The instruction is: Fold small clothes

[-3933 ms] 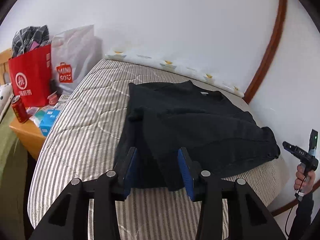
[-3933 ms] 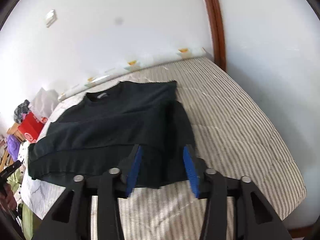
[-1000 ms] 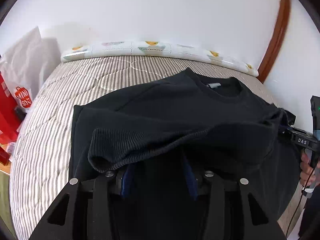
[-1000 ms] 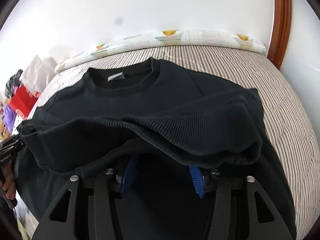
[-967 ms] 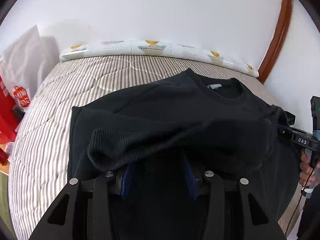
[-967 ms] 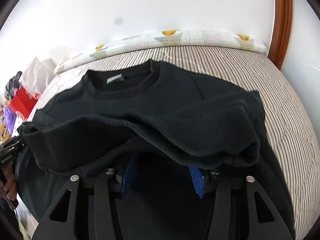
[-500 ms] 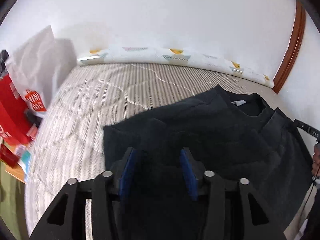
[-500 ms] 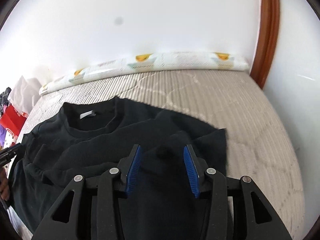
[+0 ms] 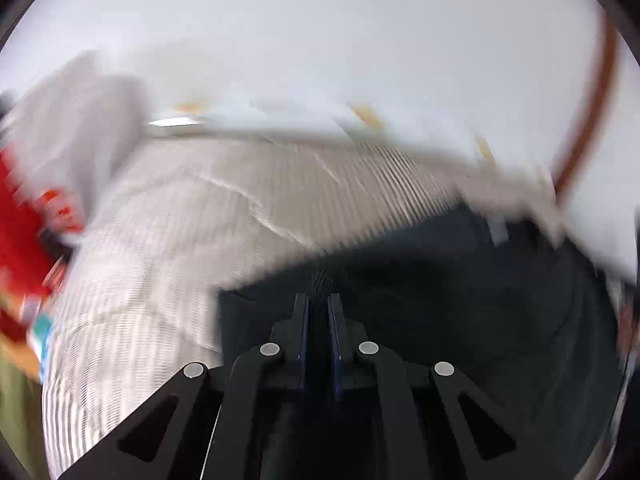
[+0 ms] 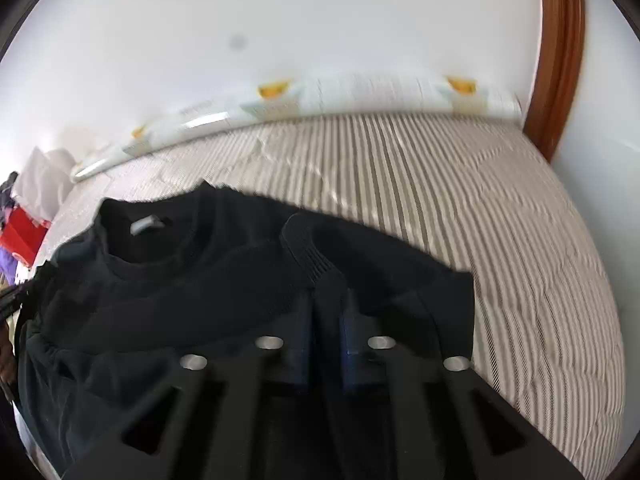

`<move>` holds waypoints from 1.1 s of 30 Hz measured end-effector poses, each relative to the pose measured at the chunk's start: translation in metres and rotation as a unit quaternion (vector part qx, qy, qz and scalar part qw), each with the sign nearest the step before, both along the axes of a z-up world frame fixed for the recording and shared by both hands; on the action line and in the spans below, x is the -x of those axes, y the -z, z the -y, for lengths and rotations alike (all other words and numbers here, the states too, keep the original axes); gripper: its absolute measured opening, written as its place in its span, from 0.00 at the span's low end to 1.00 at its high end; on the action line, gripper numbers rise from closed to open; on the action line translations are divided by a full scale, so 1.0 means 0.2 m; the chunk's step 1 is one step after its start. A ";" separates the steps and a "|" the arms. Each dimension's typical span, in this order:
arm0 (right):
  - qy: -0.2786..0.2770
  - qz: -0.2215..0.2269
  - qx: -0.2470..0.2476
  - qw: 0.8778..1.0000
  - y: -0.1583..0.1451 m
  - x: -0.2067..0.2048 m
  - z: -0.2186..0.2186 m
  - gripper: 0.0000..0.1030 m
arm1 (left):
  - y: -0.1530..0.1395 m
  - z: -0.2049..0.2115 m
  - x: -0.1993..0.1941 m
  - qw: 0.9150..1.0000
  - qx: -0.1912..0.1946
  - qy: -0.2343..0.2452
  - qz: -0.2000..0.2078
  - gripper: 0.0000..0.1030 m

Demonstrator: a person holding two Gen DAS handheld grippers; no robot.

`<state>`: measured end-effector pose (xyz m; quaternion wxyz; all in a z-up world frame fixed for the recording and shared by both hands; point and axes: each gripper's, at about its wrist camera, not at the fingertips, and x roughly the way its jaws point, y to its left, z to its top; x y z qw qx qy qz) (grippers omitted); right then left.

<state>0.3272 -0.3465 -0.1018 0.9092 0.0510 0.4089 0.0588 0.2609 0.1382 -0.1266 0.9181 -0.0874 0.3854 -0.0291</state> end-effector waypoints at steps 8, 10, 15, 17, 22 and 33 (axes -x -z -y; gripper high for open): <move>0.051 -0.034 -0.023 0.998 0.10 -0.03 0.14 0.10 | 0.04 -0.14 -0.05 0.999 0.010 -0.045 -0.014 0.02; 0.045 -0.024 0.006 0.999 0.10 -0.01 0.09 0.11 | 0.02 -0.07 -0.05 1.000 0.004 -0.019 -0.016 0.02; 0.041 -0.038 0.009 0.998 0.10 -0.01 0.10 0.15 | 0.02 0.03 -0.05 0.999 0.008 0.031 -0.032 0.21; 0.041 -0.042 0.011 0.998 0.09 -0.01 0.10 0.18 | 0.04 0.06 -0.07 0.998 0.018 0.046 -0.037 0.34; 0.039 -0.045 0.019 0.998 0.09 0.00 0.09 0.26 | 0.11 0.10 -0.10 0.995 0.015 0.066 -0.070 0.34; 0.015 -0.031 0.000 0.999 0.05 0.02 0.08 0.25 | 0.01 -0.02 -0.02 1.000 0.014 0.006 -0.003 0.08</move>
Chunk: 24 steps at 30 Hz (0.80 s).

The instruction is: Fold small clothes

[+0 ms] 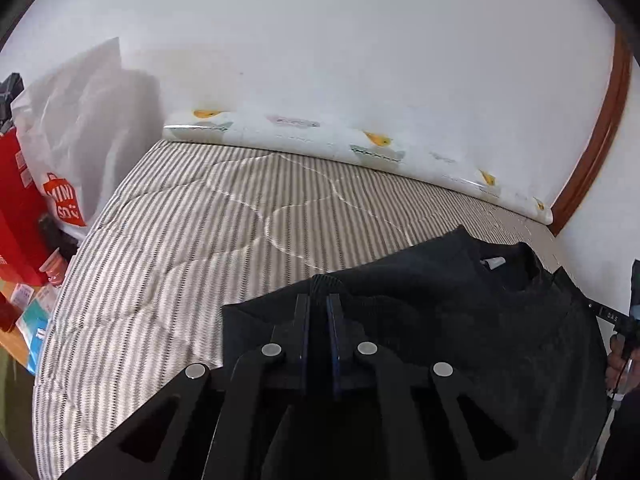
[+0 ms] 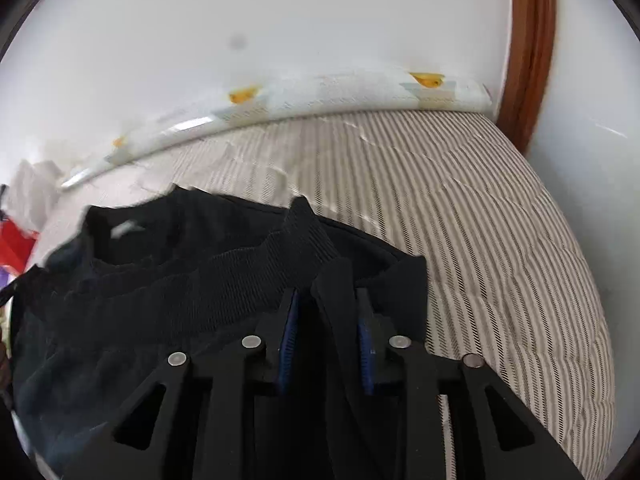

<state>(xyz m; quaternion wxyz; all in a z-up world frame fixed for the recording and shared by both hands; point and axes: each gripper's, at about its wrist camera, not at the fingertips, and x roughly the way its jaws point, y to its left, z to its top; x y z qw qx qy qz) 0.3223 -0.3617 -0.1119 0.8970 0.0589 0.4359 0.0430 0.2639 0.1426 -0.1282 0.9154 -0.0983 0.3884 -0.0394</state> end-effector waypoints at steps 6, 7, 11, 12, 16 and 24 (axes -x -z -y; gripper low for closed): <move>-0.002 -0.017 0.008 1.000 0.08 -0.04 -0.01 0.10 | 0.11 0.01 -0.06 0.999 -0.017 -0.002 -0.038 0.08; -0.001 -0.011 0.008 1.000 0.07 -0.03 0.00 0.07 | 0.11 0.01 -0.06 0.999 -0.015 -0.002 -0.039 0.09; 0.023 0.012 0.003 1.000 0.05 0.00 0.04 0.06 | 0.12 0.04 -0.07 0.998 -0.032 0.004 -0.045 0.10; 0.023 -0.005 0.004 1.000 0.07 -0.02 0.04 0.06 | 0.12 0.05 -0.08 0.998 -0.041 0.005 -0.046 0.11; 0.031 -0.019 -0.006 0.999 0.02 0.02 0.07 0.18 | 0.10 0.09 -0.06 0.997 -0.061 0.013 -0.049 0.17; 0.062 -0.036 -0.012 0.997 0.01 0.30 0.25 0.60 | 0.03 0.07 0.13 0.998 -0.045 0.022 -0.042 0.45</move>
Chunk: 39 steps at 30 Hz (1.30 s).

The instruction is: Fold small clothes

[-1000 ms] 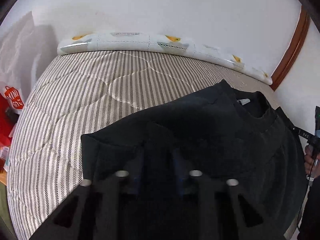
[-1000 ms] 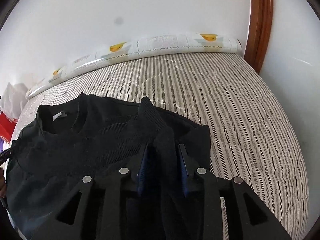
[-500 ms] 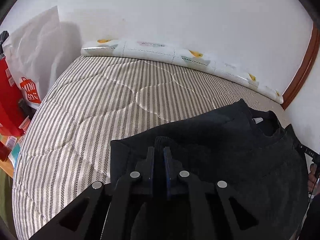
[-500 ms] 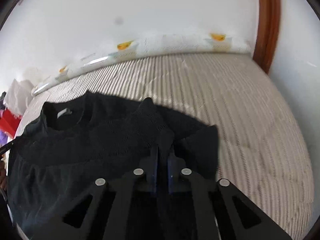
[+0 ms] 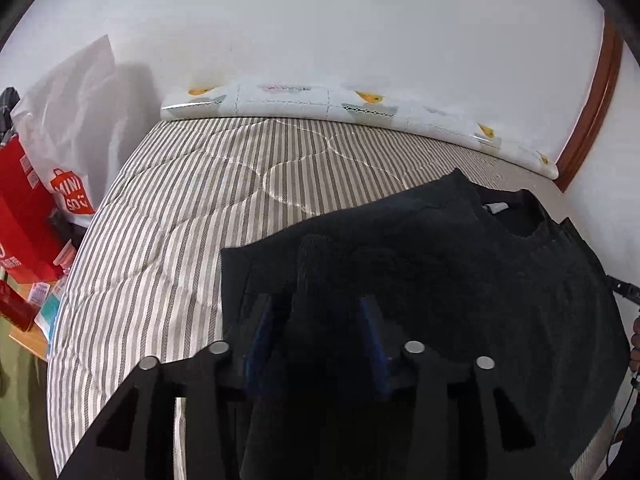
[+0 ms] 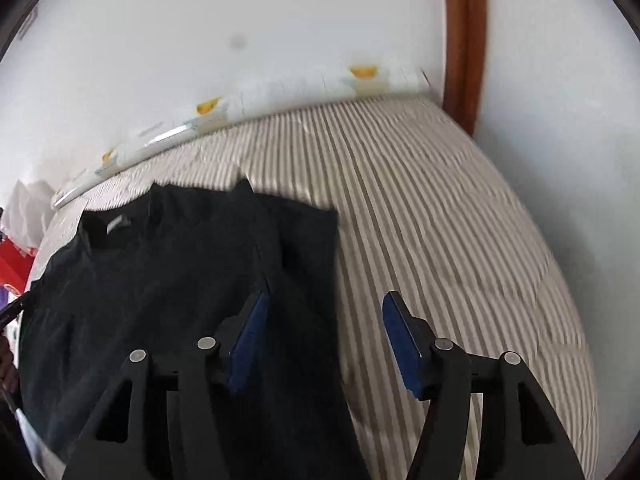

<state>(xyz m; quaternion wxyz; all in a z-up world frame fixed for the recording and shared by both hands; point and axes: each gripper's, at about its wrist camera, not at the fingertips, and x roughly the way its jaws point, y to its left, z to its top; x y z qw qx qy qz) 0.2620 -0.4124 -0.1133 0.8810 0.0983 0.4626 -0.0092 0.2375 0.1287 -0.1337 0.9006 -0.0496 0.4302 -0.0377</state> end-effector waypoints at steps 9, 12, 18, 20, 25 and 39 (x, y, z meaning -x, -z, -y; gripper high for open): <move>-0.042 -0.038 -0.036 0.998 0.09 -0.10 -0.11 0.24 | -0.01 -0.01 0.24 1.000 0.002 -0.015 0.002 0.49; -0.066 -0.013 0.003 0.998 0.05 -0.07 -0.12 0.14 | 0.00 0.00 0.27 1.000 0.000 -0.022 -0.004 0.49; -0.049 -0.012 -0.012 0.999 -0.03 -0.06 0.06 0.11 | 0.00 0.10 0.27 1.000 -0.001 -0.021 0.007 0.49; -0.037 -0.015 0.015 0.999 -0.04 -0.06 0.13 0.11 | -0.02 0.13 0.27 1.000 -0.002 -0.016 0.013 0.49; -0.005 -0.019 0.038 0.999 -0.05 -0.06 0.33 0.11 | -0.05 0.15 0.29 1.000 -0.013 -0.015 0.025 0.49; 0.056 0.047 0.145 0.987 -0.28 0.18 0.10 0.41 | 0.01 -0.06 0.44 0.998 -0.027 -0.047 0.014 0.61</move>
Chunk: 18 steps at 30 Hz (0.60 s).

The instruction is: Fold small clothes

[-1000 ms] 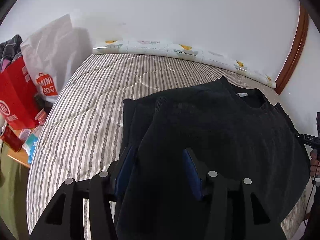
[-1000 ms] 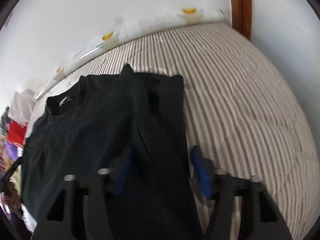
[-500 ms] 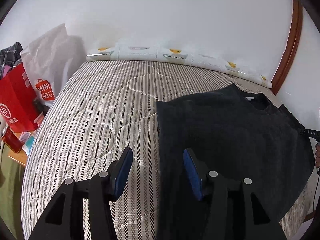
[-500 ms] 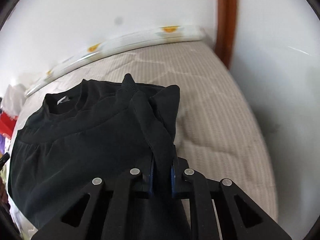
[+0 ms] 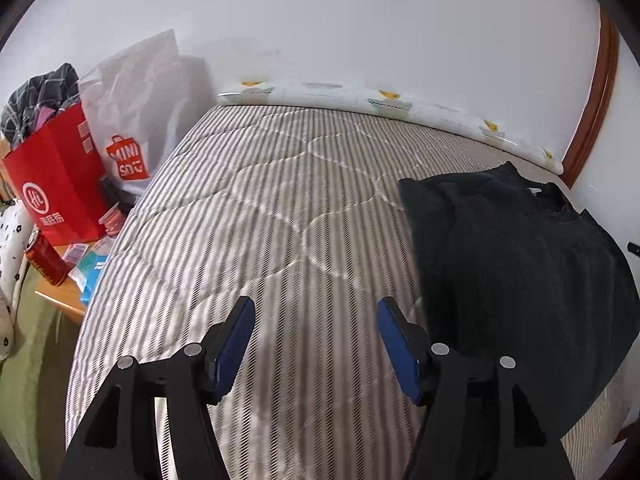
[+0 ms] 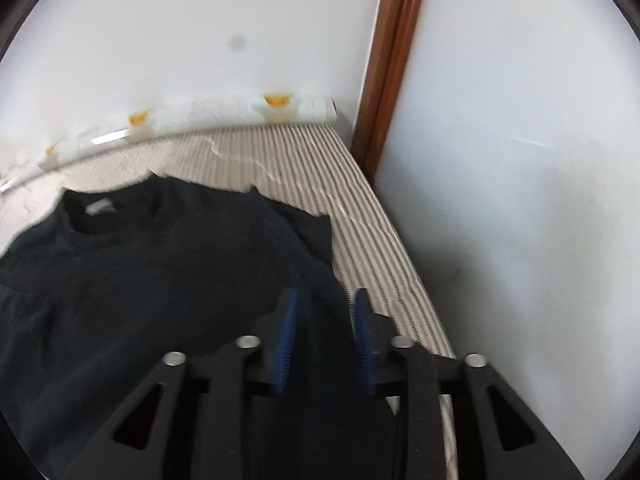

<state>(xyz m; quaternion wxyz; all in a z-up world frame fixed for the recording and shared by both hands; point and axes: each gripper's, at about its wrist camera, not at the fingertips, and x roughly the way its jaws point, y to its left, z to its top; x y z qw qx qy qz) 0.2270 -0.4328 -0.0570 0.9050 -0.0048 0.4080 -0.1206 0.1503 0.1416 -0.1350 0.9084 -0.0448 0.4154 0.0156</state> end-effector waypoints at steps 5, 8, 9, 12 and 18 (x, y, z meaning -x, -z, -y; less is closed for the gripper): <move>-0.035 0.019 -0.047 0.998 -0.04 0.09 -0.32 0.52 | 0.06 -0.09 0.09 0.999 -0.030 -0.021 -0.014 0.66; -0.073 0.015 -0.060 0.995 0.01 0.13 -0.60 0.53 | 0.11 -0.17 0.15 0.998 -0.036 -0.033 -0.026 0.68; -0.082 0.016 -0.064 0.994 0.03 0.14 -0.68 0.53 | 0.12 -0.20 0.17 0.998 -0.039 -0.039 -0.030 0.69; -0.123 0.015 -0.095 0.988 0.09 0.19 -0.98 0.53 | 0.14 -0.26 0.21 0.998 -0.045 -0.044 -0.031 0.72; -0.180 0.005 -0.093 0.979 0.18 0.29 -1.45 0.53 | 0.15 -0.31 0.24 0.998 -0.042 -0.046 -0.030 0.77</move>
